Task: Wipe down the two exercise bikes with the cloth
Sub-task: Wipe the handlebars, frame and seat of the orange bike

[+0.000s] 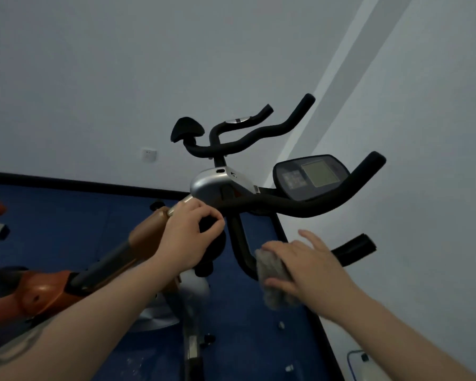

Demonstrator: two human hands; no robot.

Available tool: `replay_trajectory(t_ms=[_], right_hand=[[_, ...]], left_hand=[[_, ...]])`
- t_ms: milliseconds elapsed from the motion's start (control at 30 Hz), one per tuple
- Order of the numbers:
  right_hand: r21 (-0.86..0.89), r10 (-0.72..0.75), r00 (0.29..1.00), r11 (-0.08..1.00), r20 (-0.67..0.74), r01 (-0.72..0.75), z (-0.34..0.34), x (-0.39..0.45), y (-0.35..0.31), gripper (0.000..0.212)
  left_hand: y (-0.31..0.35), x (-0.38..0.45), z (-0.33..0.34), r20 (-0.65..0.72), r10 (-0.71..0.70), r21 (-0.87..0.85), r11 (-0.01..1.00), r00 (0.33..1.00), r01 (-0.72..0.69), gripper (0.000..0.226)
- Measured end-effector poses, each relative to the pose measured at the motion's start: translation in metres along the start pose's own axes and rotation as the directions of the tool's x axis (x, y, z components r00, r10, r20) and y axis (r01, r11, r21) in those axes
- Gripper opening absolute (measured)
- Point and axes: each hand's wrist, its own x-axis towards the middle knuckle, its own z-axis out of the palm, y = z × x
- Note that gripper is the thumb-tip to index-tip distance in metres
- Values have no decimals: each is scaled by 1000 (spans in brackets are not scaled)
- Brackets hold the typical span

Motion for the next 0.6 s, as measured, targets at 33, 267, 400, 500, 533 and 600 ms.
replay_trajectory(t_ms=[33,267,400,500,533,600], right_hand=[[-27,-23,999,999,43,24,-10,-9,20,60],[-27,81,990,996,-119,-84,-9,-31,27,42],[-53,276,947,956,-163,-288,21,27,-43,46],[-155,383,920,907,-82,-391,32,56,-78,35],[-150,420,906,893,-56,-424,33,59,-79,31],[-54,550,835,834,-8,-549,29,65,-72,38]], left_hand=[[-1,1,0,-3,6,-8,1000,1000,-6,1],[-3,1,4,-14,-2,-10,1000,1000,2,5],[-6,2,6,-30,18,-13,1000,999,-19,5],[-4,2,5,-35,28,-3,1000,999,-28,6],[-3,2,5,-30,21,-3,1000,999,-22,6],[0,1,3,-16,15,-7,1000,1000,-15,6]])
